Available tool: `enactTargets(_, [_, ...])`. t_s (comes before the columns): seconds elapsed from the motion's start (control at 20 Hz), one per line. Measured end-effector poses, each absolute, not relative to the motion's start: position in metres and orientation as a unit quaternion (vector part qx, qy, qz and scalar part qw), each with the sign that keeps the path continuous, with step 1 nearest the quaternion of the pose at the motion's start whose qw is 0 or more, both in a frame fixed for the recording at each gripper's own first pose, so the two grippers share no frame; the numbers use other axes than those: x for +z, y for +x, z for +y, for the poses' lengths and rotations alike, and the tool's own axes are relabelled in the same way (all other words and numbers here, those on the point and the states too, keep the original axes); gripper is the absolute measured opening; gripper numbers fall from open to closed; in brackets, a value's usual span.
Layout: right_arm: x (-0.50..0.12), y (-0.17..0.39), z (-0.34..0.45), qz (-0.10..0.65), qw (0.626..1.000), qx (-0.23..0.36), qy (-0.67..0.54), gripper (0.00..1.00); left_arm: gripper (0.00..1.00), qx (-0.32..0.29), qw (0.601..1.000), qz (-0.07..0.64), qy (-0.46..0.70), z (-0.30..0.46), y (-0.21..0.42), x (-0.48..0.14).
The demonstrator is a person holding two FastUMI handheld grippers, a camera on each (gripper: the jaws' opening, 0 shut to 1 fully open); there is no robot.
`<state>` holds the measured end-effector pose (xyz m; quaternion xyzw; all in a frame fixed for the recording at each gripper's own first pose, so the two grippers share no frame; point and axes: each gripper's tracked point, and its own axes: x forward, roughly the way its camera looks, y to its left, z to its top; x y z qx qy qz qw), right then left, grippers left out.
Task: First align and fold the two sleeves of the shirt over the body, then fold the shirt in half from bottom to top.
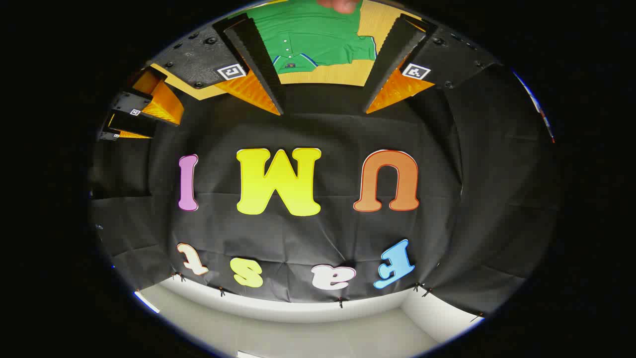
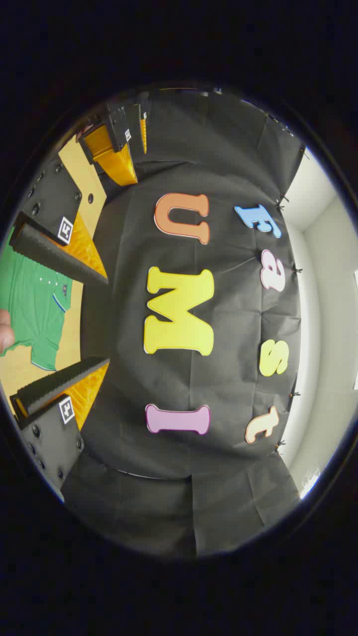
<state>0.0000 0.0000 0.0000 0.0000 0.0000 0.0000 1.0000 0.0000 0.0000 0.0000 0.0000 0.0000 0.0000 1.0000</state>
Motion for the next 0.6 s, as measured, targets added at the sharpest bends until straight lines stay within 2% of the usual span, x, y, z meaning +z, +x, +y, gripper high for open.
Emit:
enactTargets(0.15, [-0.001,-0.001,-0.004,0.002,1.000,-0.005,0.001,0.94,0.98,0.001,1.000,0.001,-0.002,0.000,0.000,-0.001])
enactTargets(0.6, [-0.005,-0.002,-0.016,0.007,1.000,-0.021,0.007,0.94,0.98,-0.008,1.000,0.002,-0.006,-0.007,0.003,-0.004])
